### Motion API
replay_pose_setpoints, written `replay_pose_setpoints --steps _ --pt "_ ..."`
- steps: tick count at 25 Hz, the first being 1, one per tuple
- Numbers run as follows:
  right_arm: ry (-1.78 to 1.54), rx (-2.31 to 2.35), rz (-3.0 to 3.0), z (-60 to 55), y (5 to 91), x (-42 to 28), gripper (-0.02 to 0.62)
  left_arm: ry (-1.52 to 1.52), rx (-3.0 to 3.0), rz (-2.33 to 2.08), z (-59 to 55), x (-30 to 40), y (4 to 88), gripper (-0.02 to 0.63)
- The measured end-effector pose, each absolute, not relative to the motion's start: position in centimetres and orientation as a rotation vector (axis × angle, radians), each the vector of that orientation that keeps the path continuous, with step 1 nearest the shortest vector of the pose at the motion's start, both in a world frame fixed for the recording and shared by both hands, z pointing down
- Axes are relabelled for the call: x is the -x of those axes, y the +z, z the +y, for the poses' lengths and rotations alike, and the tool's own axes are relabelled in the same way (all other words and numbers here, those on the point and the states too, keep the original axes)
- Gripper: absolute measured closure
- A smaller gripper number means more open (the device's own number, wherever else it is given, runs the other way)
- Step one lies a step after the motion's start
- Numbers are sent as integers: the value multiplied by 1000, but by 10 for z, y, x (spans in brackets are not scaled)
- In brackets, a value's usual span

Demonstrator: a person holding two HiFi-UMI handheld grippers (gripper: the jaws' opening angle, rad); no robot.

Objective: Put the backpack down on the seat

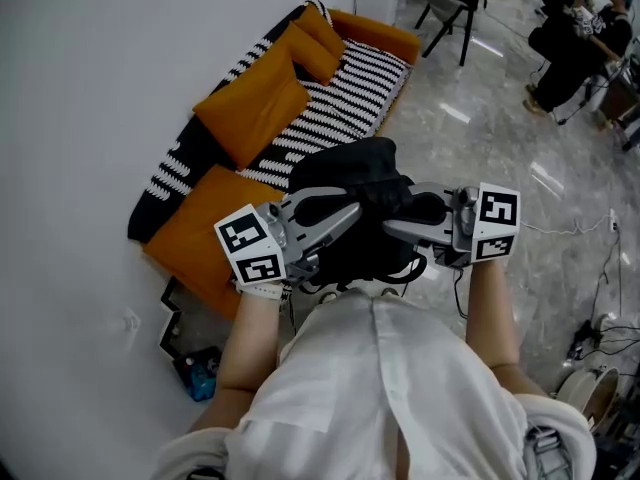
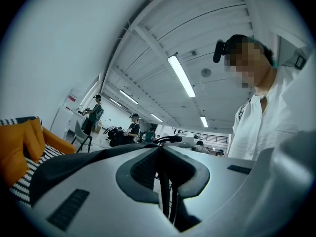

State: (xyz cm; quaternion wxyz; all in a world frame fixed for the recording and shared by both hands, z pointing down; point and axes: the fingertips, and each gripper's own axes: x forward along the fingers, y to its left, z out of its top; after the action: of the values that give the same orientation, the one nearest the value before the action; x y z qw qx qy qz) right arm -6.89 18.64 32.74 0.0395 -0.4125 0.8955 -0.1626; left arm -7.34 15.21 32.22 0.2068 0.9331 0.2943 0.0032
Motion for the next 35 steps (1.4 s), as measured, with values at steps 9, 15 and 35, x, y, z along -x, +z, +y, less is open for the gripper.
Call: replay_pose_setpoints --steps 9,15,35 --pt "-593 1229 2639 174 332 92 411 14 -2639 883 135 113 315 561" --pt "-670 1261 2568 166 343 78 470 16 -2627 872 120 109 317 561" --pt "-519 1233 2867 89 364 -94 552 44 -2668 520 56 -51 343 561"
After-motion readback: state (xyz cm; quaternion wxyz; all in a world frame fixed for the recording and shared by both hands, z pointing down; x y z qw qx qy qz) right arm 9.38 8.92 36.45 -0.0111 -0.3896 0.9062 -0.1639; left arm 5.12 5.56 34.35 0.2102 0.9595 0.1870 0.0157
